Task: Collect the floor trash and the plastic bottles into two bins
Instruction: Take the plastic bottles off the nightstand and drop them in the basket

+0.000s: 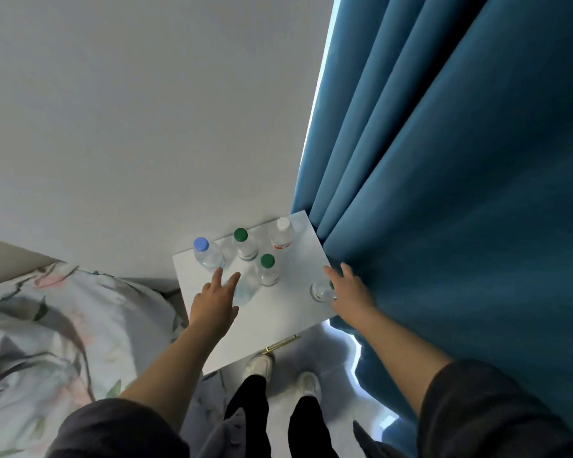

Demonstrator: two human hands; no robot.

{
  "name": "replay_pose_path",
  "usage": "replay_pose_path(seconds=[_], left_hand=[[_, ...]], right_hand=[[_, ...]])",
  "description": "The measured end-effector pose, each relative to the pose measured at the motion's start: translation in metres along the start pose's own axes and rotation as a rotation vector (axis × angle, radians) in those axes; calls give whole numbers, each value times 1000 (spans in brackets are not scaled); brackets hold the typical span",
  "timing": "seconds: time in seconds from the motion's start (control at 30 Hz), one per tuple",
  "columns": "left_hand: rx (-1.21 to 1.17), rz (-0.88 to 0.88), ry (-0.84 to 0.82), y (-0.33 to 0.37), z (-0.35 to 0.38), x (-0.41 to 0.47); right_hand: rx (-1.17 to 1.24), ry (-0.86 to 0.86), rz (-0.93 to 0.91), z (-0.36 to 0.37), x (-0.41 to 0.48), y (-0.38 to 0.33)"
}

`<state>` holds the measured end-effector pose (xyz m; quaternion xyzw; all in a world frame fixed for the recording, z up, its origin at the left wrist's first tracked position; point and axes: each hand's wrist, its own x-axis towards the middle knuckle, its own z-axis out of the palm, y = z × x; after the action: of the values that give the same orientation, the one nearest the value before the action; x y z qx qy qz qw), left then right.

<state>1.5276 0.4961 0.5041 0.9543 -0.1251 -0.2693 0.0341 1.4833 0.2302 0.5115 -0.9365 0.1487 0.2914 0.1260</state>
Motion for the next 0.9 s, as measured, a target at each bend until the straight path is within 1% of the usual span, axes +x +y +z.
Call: replay_pose_path(seconds=[0.13,0.3,0.4,0.6,0.73,0.9], left_hand=[[-47,22,1,-12,4,9],[-149,55,-15,-18,7,18],[-157,77,-17,-19,9,22],[-158,126,-15,-20,4,20],[-157,218,18,-14,-15,10],[-164,380,60,12,-48,-15]], right_hand=[[12,71,29,6,10,-8],[-25,101,67,11,13,-13],[-42,115,82,15,14,-17],[7,130,100,17,4,-20],[111,176,127,4,-21,-23],[261,287,123,-16,-73,-25]])
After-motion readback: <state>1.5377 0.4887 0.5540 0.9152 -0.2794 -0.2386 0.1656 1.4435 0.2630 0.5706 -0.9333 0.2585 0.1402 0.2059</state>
